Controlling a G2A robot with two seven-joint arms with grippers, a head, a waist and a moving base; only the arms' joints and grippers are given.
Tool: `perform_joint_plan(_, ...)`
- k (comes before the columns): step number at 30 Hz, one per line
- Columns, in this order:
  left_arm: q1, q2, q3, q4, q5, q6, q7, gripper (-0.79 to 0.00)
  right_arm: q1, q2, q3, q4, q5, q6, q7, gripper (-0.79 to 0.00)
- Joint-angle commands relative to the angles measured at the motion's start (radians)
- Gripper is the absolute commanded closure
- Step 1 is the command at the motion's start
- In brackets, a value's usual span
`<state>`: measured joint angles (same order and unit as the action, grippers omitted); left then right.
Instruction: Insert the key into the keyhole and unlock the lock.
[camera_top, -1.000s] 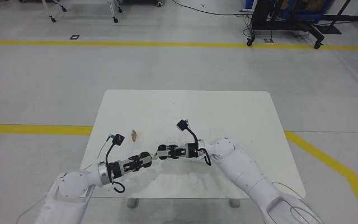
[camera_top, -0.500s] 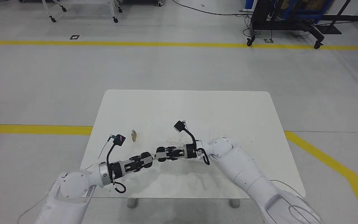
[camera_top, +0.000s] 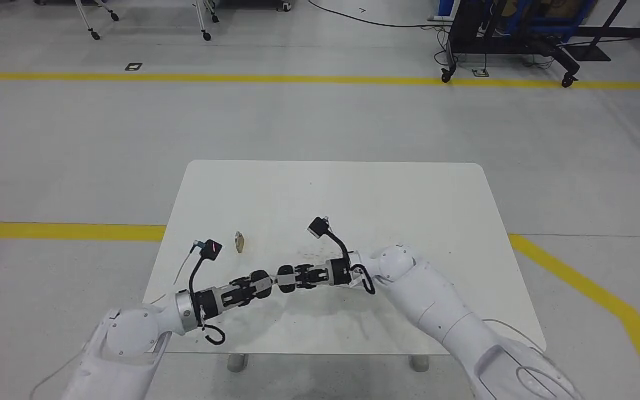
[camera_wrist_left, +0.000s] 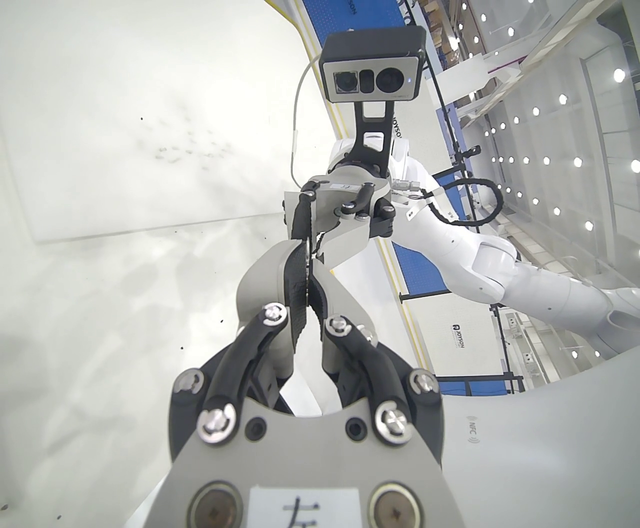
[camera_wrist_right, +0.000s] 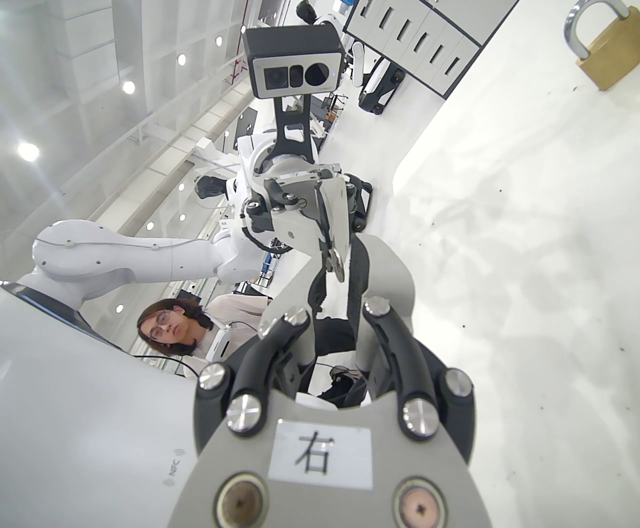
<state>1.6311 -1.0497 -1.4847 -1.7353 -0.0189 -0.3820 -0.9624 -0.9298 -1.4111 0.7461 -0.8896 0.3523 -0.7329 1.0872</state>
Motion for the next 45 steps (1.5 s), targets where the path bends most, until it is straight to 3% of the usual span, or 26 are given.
perform_joint_plan(1, 0.001, 0.001, 0.001, -0.001, 0.000, 0.000, 0.001, 0.000, 0.003, 0.002, -0.005, 0.001, 0.003, 0.000, 0.000, 0.000)
perform_joint_plan(5, 0.001, 0.004, 0.003, -0.002, -0.004, 0.003, 0.002, 0.000, 0.011, 0.004, -0.020, 0.001, 0.005, -0.002, -0.002, 0.000)
perform_joint_plan(6, 0.001, 0.005, 0.003, -0.002, -0.007, 0.003, 0.006, -0.043, 0.013, 0.004, -0.024, 0.002, 0.006, -0.002, -0.002, 0.000)
perform_joint_plan(7, 0.002, 0.005, 0.003, -0.004, -0.009, 0.003, 0.010, -0.557, 0.015, 0.005, -0.027, 0.002, 0.007, -0.003, -0.003, 0.000)
perform_joint_plan(8, 0.003, 0.006, 0.002, -0.005, -0.013, 0.002, 0.016, -0.785, 0.017, 0.006, -0.030, 0.001, 0.007, -0.004, -0.004, 0.000)
perform_joint_plan(13, 0.017, 0.009, -0.034, -0.008, 0.004, 0.000, 0.093, -0.785, 0.021, 0.015, -0.019, 0.000, 0.041, -0.041, -0.041, 0.000)
perform_joint_plan(20, 0.042, 0.017, -0.121, -0.016, 0.013, 0.016, 0.181, -0.785, 0.031, 0.070, 0.093, 0.047, 0.049, -0.127, -0.127, 0.000)
perform_joint_plan(24, 0.042, 0.017, -0.121, -0.016, 0.013, 0.016, 0.181, -0.785, 0.036, 0.109, 0.163, 0.047, 0.073, -0.130, -0.130, 0.000)
perform_joint_plan(32, 0.042, 0.017, -0.121, -0.016, 0.013, 0.016, 0.181, -0.785, 0.037, 0.112, 0.168, 0.045, 0.078, -0.128, -0.128, 0.000)
perform_joint_plan(37, 0.046, 0.025, -0.154, -0.090, 0.449, -0.010, 0.342, -0.785, 0.037, 0.112, 0.168, 0.045, 0.078, -0.128, -0.128, 0.000)
perform_joint_plan(40, 0.027, 0.028, -0.123, -0.087, 0.724, -0.027, 0.415, -0.785, 0.037, 0.112, 0.168, 0.045, 0.078, -0.128, -0.128, 0.000)
perform_joint_plan(45, -0.105, 0.024, 0.010, 0.011, 0.963, -0.070, 0.418, -0.573, 0.037, 0.112, 0.168, 0.045, 0.078, -0.128, -0.128, 0.000)
